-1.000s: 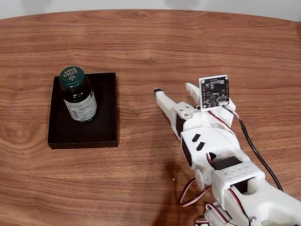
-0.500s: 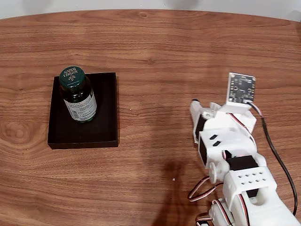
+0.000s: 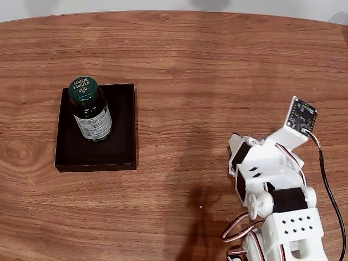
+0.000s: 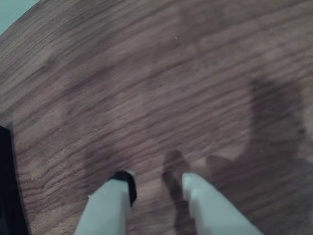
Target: Pick up the pill bottle and place it in the black box.
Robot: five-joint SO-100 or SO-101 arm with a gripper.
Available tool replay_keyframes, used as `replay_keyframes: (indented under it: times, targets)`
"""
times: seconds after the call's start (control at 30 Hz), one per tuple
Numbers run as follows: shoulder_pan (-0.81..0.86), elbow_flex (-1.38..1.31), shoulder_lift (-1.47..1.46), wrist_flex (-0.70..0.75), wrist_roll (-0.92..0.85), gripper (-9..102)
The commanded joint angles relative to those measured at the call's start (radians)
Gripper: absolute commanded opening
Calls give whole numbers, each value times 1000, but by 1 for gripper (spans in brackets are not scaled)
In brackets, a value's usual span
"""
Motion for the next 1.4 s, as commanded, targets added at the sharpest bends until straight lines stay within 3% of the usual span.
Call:
replay_keyframes:
  times: [0.0, 0.5, 0.83, 1.37]
  targets:
    - [3, -17, 95, 86, -58, 8]
    - [-28, -17, 308, 390, -230, 7]
    - [-5, -17, 403, 522, -374, 15]
    - [-20, -17, 414, 588, -333, 15]
